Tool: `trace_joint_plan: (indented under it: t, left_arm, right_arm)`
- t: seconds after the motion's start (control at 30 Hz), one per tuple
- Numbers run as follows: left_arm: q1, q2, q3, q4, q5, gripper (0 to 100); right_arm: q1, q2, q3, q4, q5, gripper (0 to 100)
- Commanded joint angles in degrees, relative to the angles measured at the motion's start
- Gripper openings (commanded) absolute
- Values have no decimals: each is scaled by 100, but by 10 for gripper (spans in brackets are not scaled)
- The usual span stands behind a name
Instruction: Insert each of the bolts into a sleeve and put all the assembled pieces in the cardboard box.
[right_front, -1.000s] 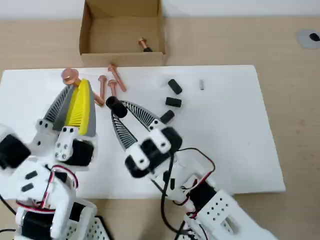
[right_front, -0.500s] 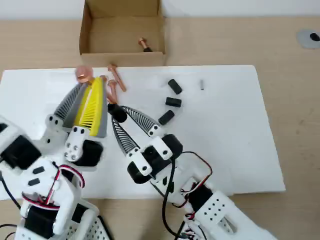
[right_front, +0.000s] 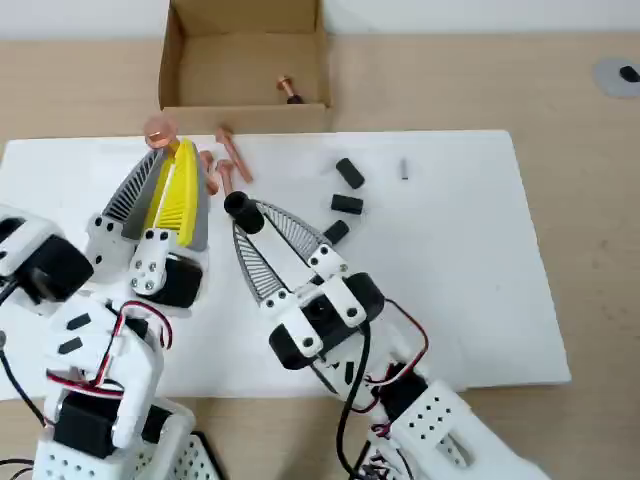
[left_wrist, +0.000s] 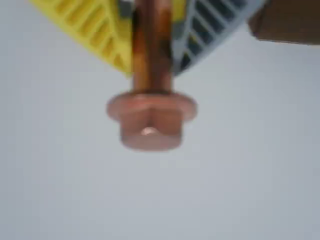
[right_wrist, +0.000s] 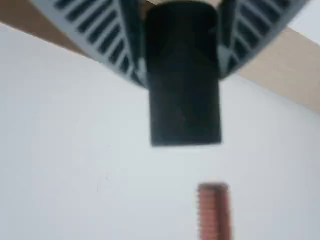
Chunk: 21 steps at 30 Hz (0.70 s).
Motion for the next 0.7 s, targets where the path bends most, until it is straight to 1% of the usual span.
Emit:
trace_joint_plan:
  t: [0.0,0.13,0.23,0.4,0.67]
  left_arm:
    - [-62,84,-18,-35,-18,3]
    - [-44,215,-18,-44,9,3]
    - [114,312,-18,-44,9,3]
    - [281,374,-18,-44,9,3]
    - [290,382,-18,-26,158,3]
  right_arm:
    - [75,-119,-40,-141,-70,9]
    - [75,-119,-40,-141,-352,9]
    - [75,-119,-48,-141,-448,9]
    - [75,-119,-48,-141,-448,9]
    - [57,-119,-48,-132,-448,9]
